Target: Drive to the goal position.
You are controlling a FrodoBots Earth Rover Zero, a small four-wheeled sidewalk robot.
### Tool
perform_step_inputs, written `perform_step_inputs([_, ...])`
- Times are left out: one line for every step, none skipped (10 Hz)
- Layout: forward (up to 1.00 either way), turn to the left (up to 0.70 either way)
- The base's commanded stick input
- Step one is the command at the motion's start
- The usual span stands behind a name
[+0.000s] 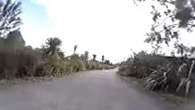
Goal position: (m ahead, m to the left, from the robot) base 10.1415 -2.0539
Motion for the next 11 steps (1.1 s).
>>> perform_step_inputs([0.85,0.00])
perform_step_inputs([0.85,0.00])
perform_step_inputs([0.85,0.00])
perform_step_inputs([0.85,0.00])
perform_step_inputs([0.85,0.00])
perform_step_inputs([0.85,0.00])
perform_step_inputs([0.85,0.00])
perform_step_inputs([0.85,0.00])
perform_step_inputs([0.85,0.00])
perform_step_inputs([0.85,0.00])
perform_step_inputs([0.85,0.00])
